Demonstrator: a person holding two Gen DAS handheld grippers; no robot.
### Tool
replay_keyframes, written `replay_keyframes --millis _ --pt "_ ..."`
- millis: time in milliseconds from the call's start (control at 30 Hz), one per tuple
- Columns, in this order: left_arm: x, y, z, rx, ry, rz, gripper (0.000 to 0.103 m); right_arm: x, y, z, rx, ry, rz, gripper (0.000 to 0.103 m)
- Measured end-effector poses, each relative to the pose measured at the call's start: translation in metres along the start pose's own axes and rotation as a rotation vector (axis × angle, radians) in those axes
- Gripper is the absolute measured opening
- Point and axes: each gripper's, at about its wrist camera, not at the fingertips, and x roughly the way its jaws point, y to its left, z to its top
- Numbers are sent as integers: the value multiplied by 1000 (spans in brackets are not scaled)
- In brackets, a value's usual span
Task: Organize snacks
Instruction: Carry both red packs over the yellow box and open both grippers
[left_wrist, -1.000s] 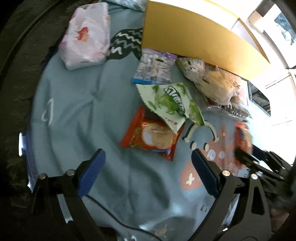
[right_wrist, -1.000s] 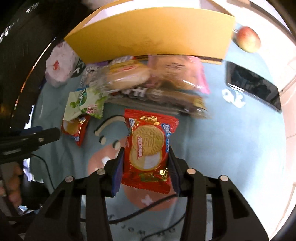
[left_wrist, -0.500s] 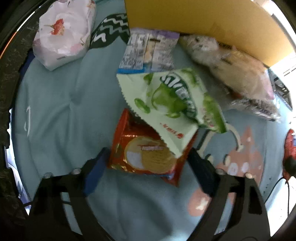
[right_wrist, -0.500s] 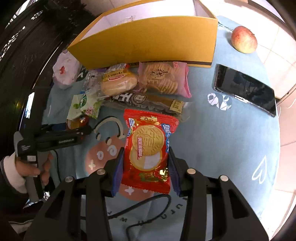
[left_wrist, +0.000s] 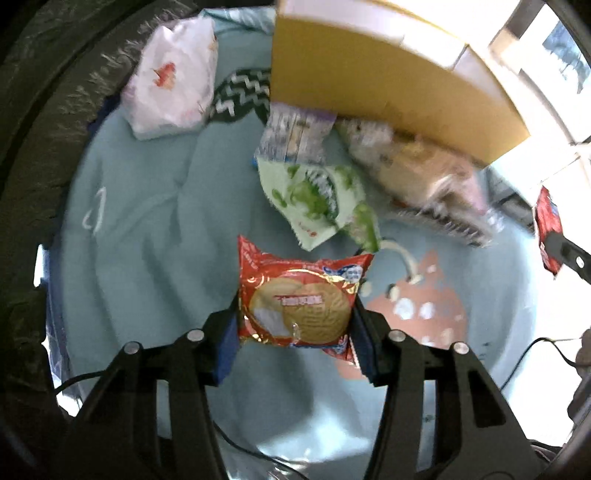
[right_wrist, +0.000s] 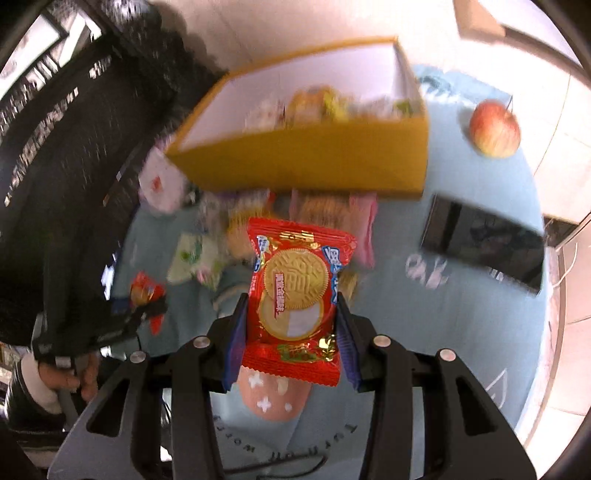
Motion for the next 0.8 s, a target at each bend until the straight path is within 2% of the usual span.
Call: replay_keyframes --millis 133,267,433,600,800 --pt "-35 -7 24 -10 -102 -19 53 -28 -8 29 7 -126 -15 44" --pt "-54 -17 76 -6 -189 -32 53 -46 -14 57 -9 -230 -55 44" --pt "-65 -33 132 -24 -271 -63 53 -45 -16 91 -7 -313 -82 44" --pt "-42 -67 183 -12 -279 -79 53 -16 -13 116 -28 -338 -137 44" --pt "-1 -92 226 -25 -225 -103 53 25 -20 141 -34 -301 -206 44"
